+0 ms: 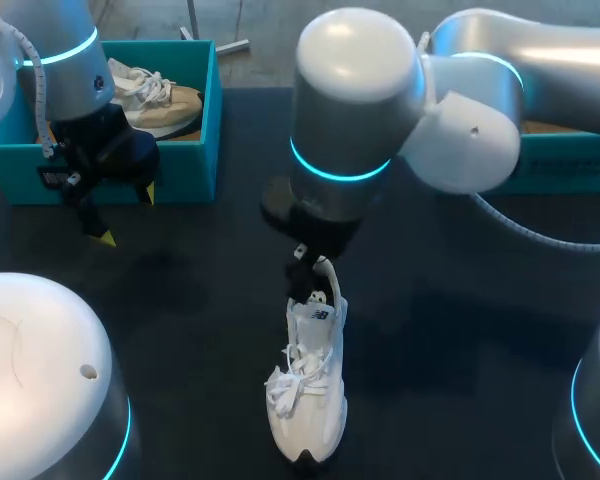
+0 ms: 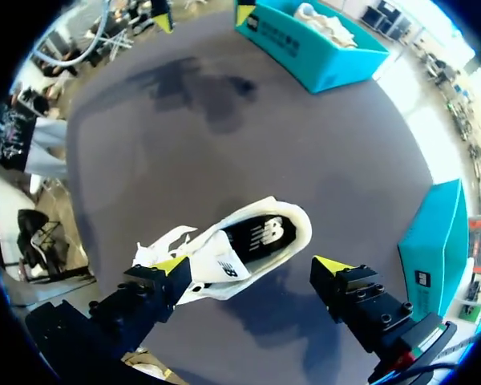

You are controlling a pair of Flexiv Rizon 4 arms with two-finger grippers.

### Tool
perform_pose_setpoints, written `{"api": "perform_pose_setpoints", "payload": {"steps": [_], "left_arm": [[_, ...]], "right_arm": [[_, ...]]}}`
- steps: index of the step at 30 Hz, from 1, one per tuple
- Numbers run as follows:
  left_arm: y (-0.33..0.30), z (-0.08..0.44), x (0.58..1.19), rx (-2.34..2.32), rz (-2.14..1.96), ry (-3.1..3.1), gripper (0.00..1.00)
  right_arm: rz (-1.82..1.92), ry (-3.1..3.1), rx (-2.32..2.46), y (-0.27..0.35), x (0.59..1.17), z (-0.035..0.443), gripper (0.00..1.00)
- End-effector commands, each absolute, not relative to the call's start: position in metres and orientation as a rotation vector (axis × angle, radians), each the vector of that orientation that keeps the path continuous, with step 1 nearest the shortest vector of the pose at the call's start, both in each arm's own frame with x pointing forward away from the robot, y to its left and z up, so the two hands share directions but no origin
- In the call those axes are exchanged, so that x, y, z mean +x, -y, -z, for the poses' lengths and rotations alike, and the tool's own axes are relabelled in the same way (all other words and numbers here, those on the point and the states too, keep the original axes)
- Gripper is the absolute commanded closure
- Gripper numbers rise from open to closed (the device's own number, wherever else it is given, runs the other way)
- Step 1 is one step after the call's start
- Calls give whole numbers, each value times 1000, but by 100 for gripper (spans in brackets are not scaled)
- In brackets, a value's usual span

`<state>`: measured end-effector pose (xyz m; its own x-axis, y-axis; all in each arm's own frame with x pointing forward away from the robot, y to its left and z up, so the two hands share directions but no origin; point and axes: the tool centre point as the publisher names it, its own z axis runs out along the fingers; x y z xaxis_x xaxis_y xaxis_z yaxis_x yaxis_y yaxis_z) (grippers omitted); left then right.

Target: Take the shoe out of the shoebox, open the shoe tongue, remove and reinsert the insole, then place the shoe into the shoebox

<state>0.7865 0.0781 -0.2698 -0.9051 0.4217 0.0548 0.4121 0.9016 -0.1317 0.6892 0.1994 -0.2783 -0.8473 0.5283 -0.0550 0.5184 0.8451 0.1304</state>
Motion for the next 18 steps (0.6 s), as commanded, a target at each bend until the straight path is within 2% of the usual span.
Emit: {"api": "perform_pose_setpoints", "payload": {"steps": [1,9,18], "left_arm": [[-79,270,785,-656,-176,2986,0],[-79,270,785,-656,-176,2986,0],[-79,270,785,-656,-176,2986,0]], "right_arm": [[-182,-2953,835,-198,695,285,0],[-182,-2953,835,-198,695,285,0],[-12,-2925,550,-201,714,286,0]]}}
